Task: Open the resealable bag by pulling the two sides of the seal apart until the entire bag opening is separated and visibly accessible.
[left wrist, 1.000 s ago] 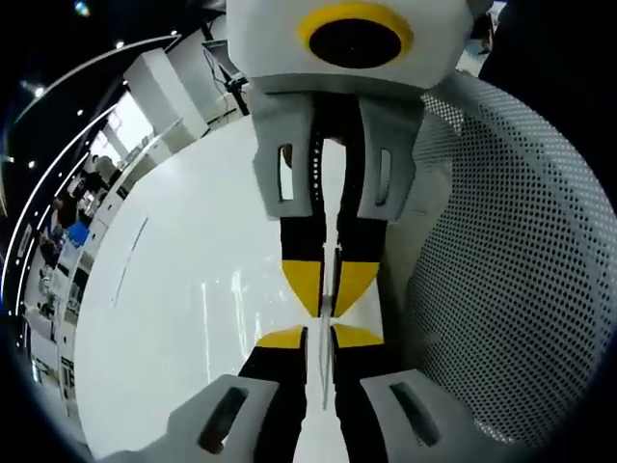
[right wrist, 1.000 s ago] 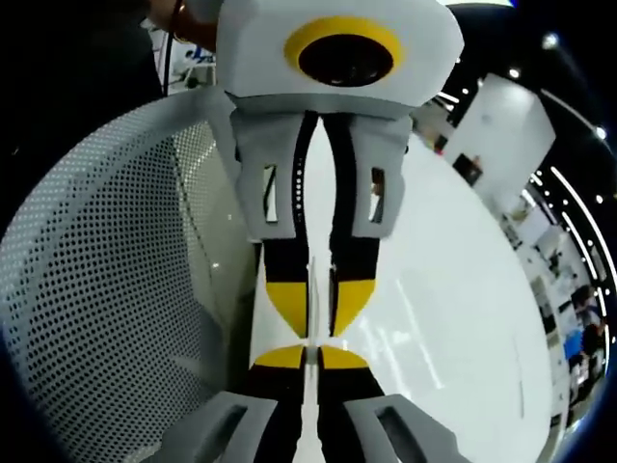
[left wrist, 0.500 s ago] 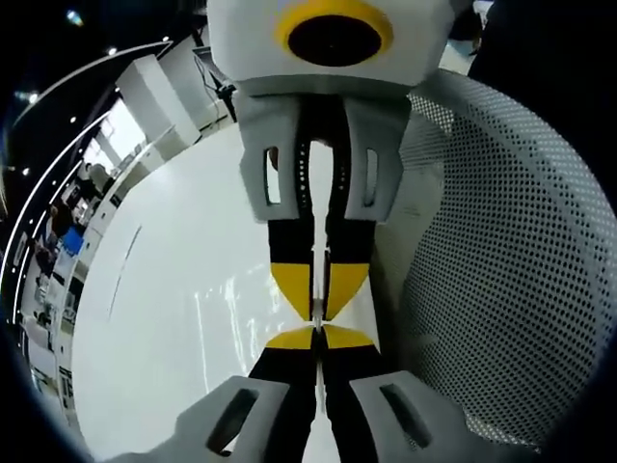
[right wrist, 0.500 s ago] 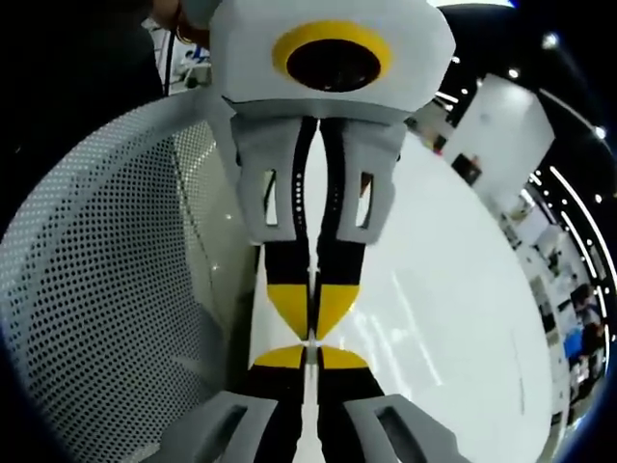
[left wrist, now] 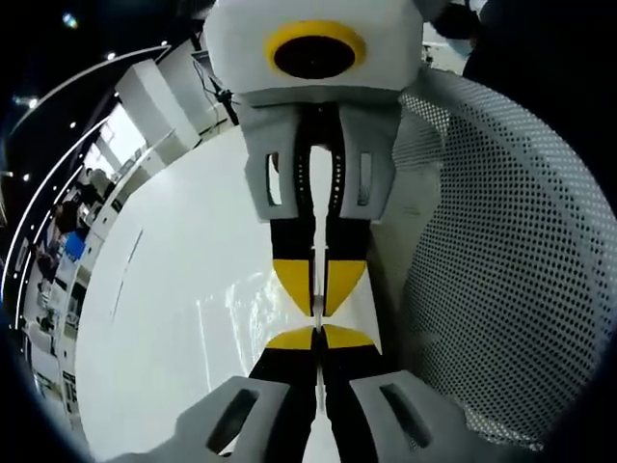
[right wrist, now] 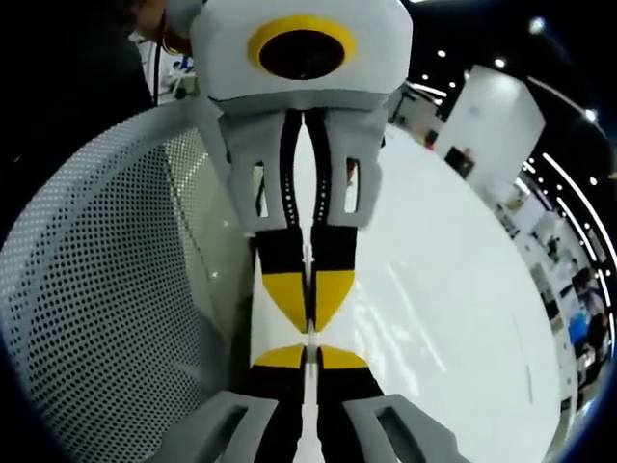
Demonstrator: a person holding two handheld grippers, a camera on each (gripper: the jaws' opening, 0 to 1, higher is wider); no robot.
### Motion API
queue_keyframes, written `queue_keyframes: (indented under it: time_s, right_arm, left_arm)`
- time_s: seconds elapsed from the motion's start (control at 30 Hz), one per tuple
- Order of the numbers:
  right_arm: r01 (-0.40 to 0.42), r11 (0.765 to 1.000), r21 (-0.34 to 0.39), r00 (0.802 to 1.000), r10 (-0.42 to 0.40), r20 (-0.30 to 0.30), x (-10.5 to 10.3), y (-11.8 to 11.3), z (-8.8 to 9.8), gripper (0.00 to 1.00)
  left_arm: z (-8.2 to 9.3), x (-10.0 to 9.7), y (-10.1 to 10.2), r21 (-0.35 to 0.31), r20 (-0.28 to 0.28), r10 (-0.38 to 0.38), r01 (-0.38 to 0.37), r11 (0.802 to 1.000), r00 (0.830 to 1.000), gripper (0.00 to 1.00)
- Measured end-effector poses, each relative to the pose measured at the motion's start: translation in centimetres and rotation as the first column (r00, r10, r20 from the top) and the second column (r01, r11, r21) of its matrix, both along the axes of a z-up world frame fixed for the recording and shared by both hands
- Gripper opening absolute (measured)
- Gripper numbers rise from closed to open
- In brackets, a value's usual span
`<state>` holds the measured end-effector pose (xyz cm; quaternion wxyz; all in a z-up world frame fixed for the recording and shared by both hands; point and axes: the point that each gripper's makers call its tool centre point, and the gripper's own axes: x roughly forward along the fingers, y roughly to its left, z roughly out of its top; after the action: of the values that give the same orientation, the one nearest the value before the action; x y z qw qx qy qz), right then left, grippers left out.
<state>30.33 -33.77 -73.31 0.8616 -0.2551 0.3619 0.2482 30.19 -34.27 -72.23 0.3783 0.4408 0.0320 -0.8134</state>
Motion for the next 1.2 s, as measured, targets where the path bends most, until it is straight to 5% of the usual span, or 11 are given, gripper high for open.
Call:
queue_keyframes:
  time_s: [1.2]
  right_arm:
    - [0.055, 0.997, -0.047, 0.994, -0.059, -0.088, -3.8, -3.6, -2.0, 0.00]
  left_arm:
    - [0.5, 0.9, 1.7, 0.039, -0.042, 0.024, -0.022, 0.999, 0.999, 0.00]
